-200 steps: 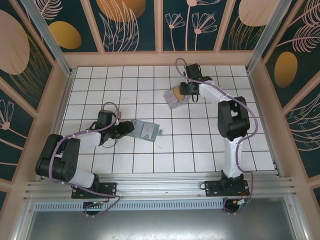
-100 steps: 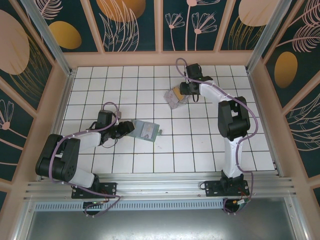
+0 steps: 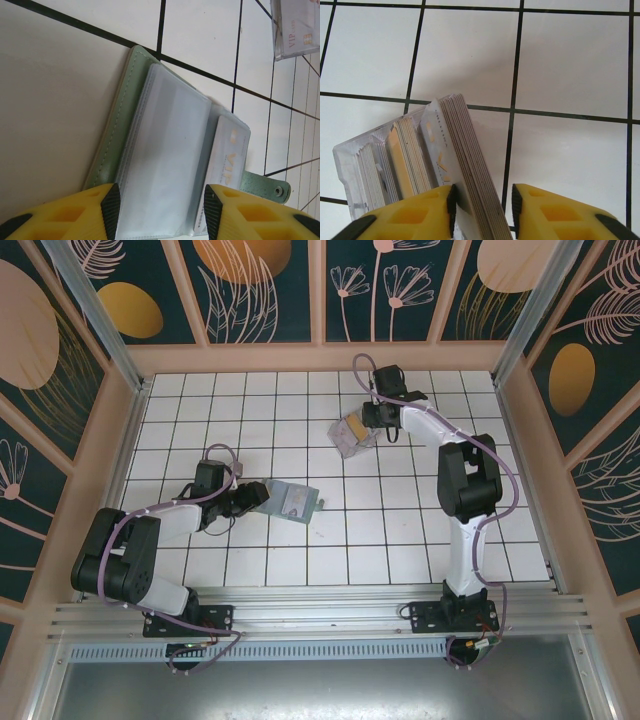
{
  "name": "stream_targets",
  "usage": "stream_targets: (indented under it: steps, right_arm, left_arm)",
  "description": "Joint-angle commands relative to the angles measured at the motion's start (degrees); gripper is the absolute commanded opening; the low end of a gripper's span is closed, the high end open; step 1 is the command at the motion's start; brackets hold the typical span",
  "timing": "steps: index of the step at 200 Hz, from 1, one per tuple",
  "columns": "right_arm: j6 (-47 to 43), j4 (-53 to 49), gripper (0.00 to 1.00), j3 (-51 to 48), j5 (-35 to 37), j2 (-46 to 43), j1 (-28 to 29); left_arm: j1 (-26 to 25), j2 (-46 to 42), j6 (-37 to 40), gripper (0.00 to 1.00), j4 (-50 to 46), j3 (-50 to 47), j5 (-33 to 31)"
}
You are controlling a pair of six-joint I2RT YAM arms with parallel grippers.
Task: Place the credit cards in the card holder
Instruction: Pick up the credit card from the storage box.
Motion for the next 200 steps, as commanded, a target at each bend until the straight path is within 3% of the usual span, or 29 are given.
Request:
stream_targets:
  steps: [1, 72, 178, 200]
  right_arm:
    - [-0.46, -0.9, 0.32, 1.45, 1.41, -2.96, -0.85]
    - [-1.7, -1.5, 0.13, 1.96, 0.25, -3.46, -0.57]
    - [-1.54, -2.08, 0.13, 2.43, -0.92, -5.68, -0.65]
    - [-1.01, -1.81, 0.12, 2.23, -4.2, -6.76, -0.72]
  left_arm:
    - [0.33, 0.57, -0.4, 0.5, 1.48, -0.03, 1.22]
    - [0.29, 1.0, -0.66, 0.5, 1.95, -0.21, 1.4]
    - [0.25, 1.1, -0.75, 0.5, 2.39, -0.56, 1.66]
    - [0.28, 1.19, -0.72, 0.5, 2.41, -0.55, 1.58]
